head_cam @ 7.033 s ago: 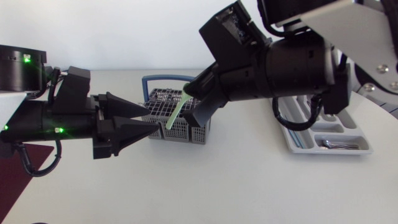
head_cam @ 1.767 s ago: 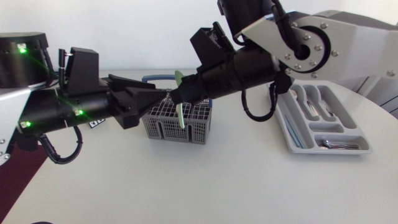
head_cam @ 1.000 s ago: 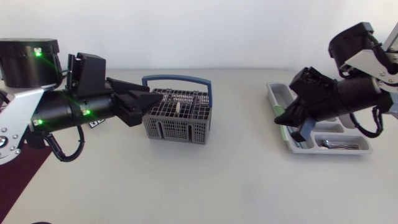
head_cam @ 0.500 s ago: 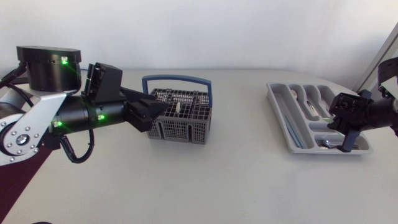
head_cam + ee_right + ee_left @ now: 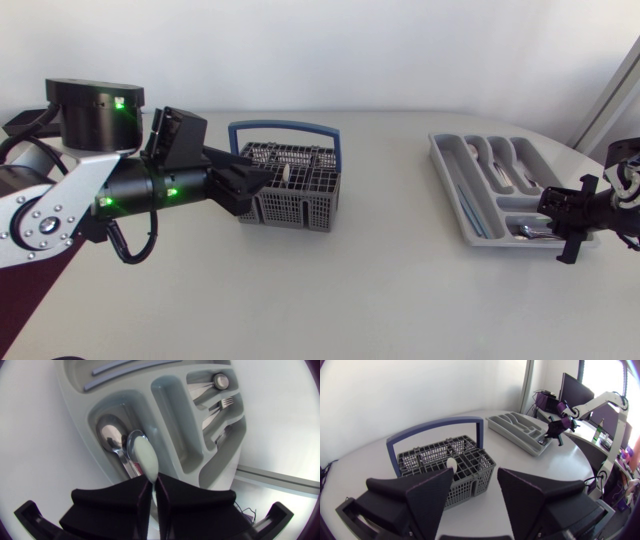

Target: Transfer all utensils from the basket to the drawer tray.

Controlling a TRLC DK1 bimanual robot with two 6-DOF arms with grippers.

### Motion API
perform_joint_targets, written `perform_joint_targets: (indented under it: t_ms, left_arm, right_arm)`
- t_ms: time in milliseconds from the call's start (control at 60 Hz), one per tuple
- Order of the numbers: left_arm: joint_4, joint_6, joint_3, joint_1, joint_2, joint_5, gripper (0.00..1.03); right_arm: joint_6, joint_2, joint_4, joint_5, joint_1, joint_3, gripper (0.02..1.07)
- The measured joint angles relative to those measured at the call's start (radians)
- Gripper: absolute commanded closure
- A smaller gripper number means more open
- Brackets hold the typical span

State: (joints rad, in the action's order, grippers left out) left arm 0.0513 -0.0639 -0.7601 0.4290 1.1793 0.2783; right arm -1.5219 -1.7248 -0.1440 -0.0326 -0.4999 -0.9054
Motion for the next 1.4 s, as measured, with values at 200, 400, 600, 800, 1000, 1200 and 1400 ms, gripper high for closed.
perform_joint_targets:
  t_ms: [200, 400, 600, 800, 1000, 1200, 1400]
  left_arm:
    - [0.0, 0.0, 0.0, 0.0, 0.0, 0.0, 0.41]
    - [0.0, -0.016, 0.0, -0.001, -0.001, 0.0, 0.41]
    - [-0.006, -0.019, 0.0, -0.028, -0.035, 0.0, 0.41]
    - [-0.016, -0.024, 0.0, -0.049, -0.049, 0.0, 0.41]
    - [-0.016, -0.043, 0.0, -0.073, -0.049, 0.0, 0.4]
    - [-0.015, -0.068, 0.026, -0.094, -0.049, 0.009, 0.4]
    - [-0.015, -0.093, 0.041, -0.143, -0.049, 0.051, 0.41]
  right_arm:
    - [-0.014, -0.013, 0.063, 0.023, 0.0, 0.0, 0.42]
    - [-0.02, 0.066, 0.085, 0.045, 0.001, 0.032, 0.2]
    - [0.05, 0.245, -0.012, 0.064, 0.064, 0.043, 0.2]
    - [0.235, 0.407, -0.188, 0.064, 0.249, 0.066, 0.2]
    - [0.54, 0.509, -0.357, 0.065, 0.547, 0.067, 0.2]
    - [0.864, 0.48, -0.434, 0.082, 0.83, -0.028, 0.2]
    - [1.127, 0.352, -0.459, 0.082, 1.032, -0.203, 0.2]
